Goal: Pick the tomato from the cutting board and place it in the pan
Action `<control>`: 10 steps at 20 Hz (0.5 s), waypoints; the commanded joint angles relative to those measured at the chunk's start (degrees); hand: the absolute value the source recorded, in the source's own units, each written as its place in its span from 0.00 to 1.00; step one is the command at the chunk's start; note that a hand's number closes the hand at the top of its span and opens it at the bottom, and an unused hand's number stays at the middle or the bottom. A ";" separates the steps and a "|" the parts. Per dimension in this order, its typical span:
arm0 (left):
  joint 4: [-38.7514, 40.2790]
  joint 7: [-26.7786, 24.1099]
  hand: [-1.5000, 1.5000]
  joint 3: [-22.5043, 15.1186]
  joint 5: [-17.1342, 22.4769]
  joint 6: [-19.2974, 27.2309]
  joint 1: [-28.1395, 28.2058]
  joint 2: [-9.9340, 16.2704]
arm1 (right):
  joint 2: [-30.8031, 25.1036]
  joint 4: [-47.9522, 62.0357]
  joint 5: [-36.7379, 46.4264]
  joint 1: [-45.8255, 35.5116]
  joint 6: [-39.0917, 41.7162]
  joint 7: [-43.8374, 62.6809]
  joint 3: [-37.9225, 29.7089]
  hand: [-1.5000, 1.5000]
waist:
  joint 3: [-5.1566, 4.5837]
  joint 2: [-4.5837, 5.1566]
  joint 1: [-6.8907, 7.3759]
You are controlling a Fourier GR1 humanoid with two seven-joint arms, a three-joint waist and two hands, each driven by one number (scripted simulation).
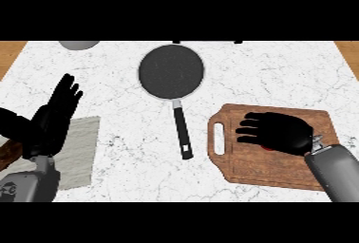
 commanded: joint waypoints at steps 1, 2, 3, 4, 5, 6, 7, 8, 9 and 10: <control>-0.37 -0.49 0.50 -0.28 -1.06 0.45 0.20 -1.24 | 1.87 4.28 2.00 2.03 -6.56 -3.35 1.33 1.00 | 0.00 0.02 -0.02; -2.31 2.92 0.50 -1.02 -1.87 1.52 -0.65 -1.20 | 0.89 3.07 -0.24 -2.08 -2.75 -6.23 -1.12 1.00 | 0.00 -0.02 0.01; -3.95 3.61 0.50 0.57 -0.96 0.43 -0.10 0.37 | 2.92 3.40 1.49 -0.72 -4.18 -4.69 0.46 1.00 | 0.00 -0.04 0.06; 2.13 -1.48 0.50 -0.38 -1.79 0.16 -1.69 -1.89 | 3.20 5.37 2.67 3.29 -9.66 -4.22 1.29 1.00 | 0.00 0.05 -0.24; 2.66 1.05 0.50 1.71 -0.26 -1.04 -3.78 -0.18 | 3.61 2.63 1.05 1.00 -4.43 -5.34 -0.17 1.00 | -0.02 0.00 -0.25; -0.31 -1.73 0.50 -1.43 -2.98 0.31 1.51 -2.74 | 4.12 6.46 1.52 1.20 -8.46 -5.82 -0.64 1.00 | 0.00 0.00 -0.02; -2.86 1.00 0.50 -0.38 -1.68 -0.93 2.38 -1.07 | 2.57 7.32 0.20 1.71 -9.07 -7.68 -2.50 1.00 | 0.00 -0.02 0.03; 0.26 0.87 0.50 1.30 -1.80 -0.81 -1.49 -0.36 | 3.38 6.64 0.61 -2.07 -4.99 -8.36 -2.44 1.00 | -0.01 0.00 -0.05; 0.43 3.11 0.50 0.60 -2.52 0.78 -3.68 -1.17 | 2.25 3.63 0.29 2.43 -6.50 -8.50 -2.16 1.00 | -0.01 -0.04 -0.32; 1.09 -0.87 0.50 1.49 -1.47 -2.22 0.42 -0.71 | 2.78 3.30 0.59 2.46 -5.82 -8.27 -2.40 1.00 | -0.02 -0.04 -0.20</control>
